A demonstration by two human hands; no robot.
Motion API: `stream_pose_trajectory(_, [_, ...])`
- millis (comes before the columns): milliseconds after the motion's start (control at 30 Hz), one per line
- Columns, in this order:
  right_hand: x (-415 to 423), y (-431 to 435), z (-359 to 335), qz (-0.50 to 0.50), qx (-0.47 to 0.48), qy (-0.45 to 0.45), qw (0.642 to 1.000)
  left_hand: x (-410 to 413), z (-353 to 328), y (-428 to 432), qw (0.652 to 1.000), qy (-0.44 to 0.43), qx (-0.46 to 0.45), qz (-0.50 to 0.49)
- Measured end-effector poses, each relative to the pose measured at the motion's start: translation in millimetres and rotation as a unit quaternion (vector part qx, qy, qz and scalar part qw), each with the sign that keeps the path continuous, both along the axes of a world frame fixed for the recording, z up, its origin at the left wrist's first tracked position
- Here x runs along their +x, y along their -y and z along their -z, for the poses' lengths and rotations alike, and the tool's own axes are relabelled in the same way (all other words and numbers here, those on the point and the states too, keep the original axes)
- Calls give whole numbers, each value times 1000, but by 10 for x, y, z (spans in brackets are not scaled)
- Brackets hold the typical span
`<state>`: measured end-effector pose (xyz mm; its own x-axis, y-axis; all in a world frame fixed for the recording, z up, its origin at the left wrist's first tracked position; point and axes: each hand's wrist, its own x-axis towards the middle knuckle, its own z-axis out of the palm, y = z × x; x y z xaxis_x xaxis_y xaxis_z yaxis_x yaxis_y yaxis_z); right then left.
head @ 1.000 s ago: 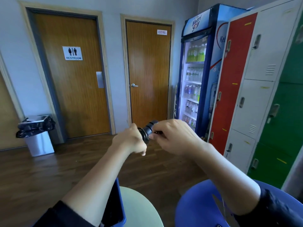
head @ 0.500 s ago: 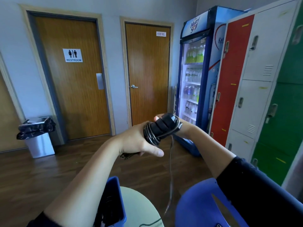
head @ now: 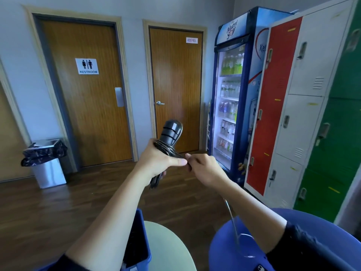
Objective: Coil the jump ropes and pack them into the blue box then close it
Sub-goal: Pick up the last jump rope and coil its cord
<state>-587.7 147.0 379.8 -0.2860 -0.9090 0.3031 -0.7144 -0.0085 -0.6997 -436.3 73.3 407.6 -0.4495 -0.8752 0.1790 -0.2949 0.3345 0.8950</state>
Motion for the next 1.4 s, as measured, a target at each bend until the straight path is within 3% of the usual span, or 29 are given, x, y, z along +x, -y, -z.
stream_pose_trajectory(100, [78, -178, -210, 33, -1, -161, 986, -36, -25, 2, 987, 118, -23, -111])
stream_pose_trajectory(200, [174, -331, -464, 47, -30, -349, 935, -100, -82, -52, 957, 257, -44, -132])
stream_pose_trajectory(267, [210, -406, -684, 0, -74, -440, 895, -119, -105, -104, 921, 356, -87, -132])
stream_pose_trajectory(333, [219, -420, -911, -102, -85, -475, 870, -118, -102, -151, 906, 390, -142, -82])
stream_pose_trajectory(433, [151, -275, -1114, -249, -60, -408, 876, -61, -111, -289, 934, 312, -136, 110])
stream_pose_trajectory(533, [3, -83, -1167, -312, -54, -247, 916, 6, -125, -383, 947, 192, -134, 219])
stream_pose_trajectory(633, [-163, 89, -1062, -318, -22, -82, 944, 64, -183, -356, 957, 110, -124, 237])
stream_pose_trajectory(733, [-242, 178, -885, -333, 12, 25, 943, 89, -174, -311, 961, 84, -126, 231])
stream_pose_trajectory(900, [-290, 123, -597, -268, 28, 130, 954, 95, -83, -291, 969, 57, -150, 191])
stream_pose_trajectory(1100, [-117, 116, -287, -202, 62, 235, 949, 79, -83, -252, 953, -73, -102, 274])
stream_pose_trajectory(1200, [-40, 49, -197, -167, 82, 209, 960, 80, -51, -228, 953, -132, -65, 265])
stream_pose_trajectory(1300, [-73, -17, -70, -101, 92, 65, 988, 136, -50, -133, 969, -176, -23, 174])
stream_pose_trajectory(1400, [-129, -95, 51, -33, 48, -33, 998, 192, -89, 37, 993, -105, -4, 51])
